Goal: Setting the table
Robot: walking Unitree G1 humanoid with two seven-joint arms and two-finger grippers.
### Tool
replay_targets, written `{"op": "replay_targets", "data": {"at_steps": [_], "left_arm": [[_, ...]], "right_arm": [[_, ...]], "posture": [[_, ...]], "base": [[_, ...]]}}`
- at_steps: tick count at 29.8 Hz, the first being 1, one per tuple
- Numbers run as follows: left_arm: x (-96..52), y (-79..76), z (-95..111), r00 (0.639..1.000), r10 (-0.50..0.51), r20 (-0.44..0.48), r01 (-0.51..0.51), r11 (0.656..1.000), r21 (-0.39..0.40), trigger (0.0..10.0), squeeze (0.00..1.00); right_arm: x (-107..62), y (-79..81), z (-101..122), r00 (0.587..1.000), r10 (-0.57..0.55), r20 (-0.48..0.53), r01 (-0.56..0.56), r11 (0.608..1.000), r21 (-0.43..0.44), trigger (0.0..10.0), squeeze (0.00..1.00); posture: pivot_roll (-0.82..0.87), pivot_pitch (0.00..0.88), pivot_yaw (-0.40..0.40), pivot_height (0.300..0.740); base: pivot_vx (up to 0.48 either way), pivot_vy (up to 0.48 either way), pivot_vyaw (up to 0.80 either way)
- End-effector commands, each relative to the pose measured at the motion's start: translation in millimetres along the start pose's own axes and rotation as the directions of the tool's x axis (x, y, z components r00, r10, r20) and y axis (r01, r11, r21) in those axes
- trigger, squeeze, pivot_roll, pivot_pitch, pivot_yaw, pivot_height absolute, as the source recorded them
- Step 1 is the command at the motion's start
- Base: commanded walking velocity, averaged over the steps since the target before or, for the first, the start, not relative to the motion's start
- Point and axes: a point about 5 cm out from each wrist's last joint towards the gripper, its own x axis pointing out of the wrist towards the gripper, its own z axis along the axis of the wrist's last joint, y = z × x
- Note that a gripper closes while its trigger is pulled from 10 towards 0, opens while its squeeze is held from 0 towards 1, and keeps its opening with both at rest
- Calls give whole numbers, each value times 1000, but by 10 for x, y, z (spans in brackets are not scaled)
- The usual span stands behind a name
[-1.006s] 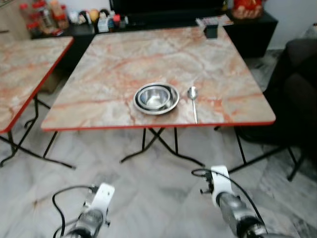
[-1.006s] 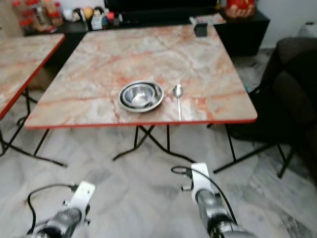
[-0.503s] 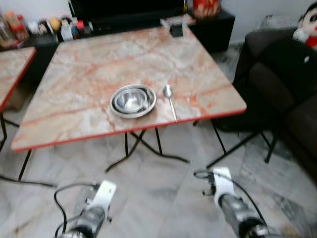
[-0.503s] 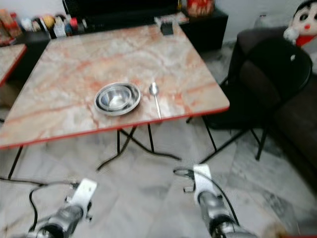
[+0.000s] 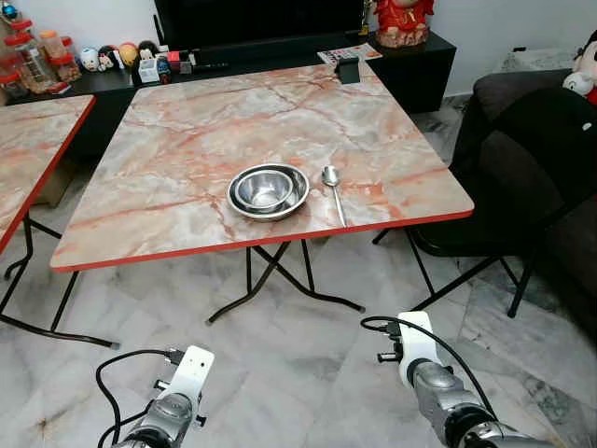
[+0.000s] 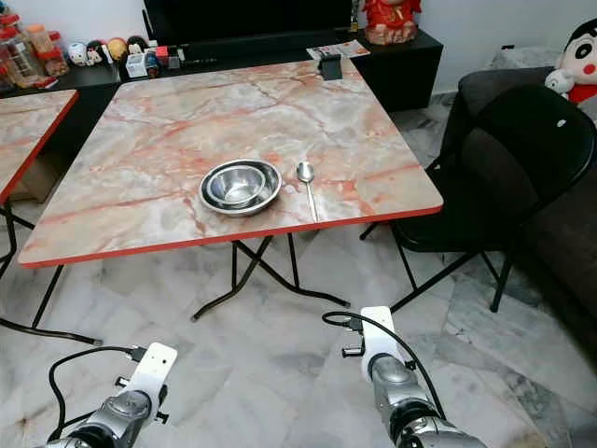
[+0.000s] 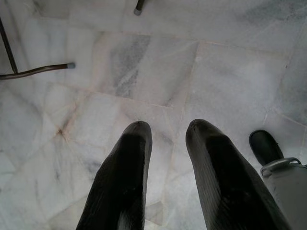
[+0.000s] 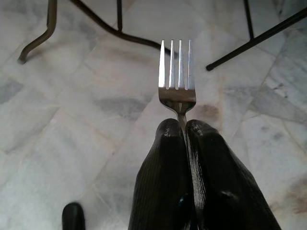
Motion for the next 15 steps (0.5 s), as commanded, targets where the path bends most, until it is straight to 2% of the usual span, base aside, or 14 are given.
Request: {"op": "replay_targets", "data": {"at_steps": [1,7,9,11,15], "left_arm": [[2,9,10,1000,4,-4,-4,1000,-1,10000,0],[3,0,17,1000,1,-3,-1,1000,-3,10000,0],[3,-6,20,1000,-2,-3,2,1000,-2,10000,0],[3,-10,22,1000,-3,-3,3,1000,-2,10000,0],[3,-15,24,1000,-6,-3,6,1000,-3,10000,0]], "right_arm": [[0,1,42,999,-16,38,15,1000,17,10000,0],[-5,-23,95,995,-40,94,42,999,-16,10000,0],[-4,-186,429,980,-57,188,63,998,-27,10000,0],[-20,-268,616,970,-70,234,81,996,-37,10000,0],[-33,-278,622,965,-75,253,88,995,-38,10000,0]], "posture": [[-100,47,68,740],[-110,48,67,740],[-119,50,66,740],[-122,51,65,740],[-120,51,65,740]], "base": [[0,0,0],[0,0,0],[0,0,0],[0,0,0],[0,0,0]]}}
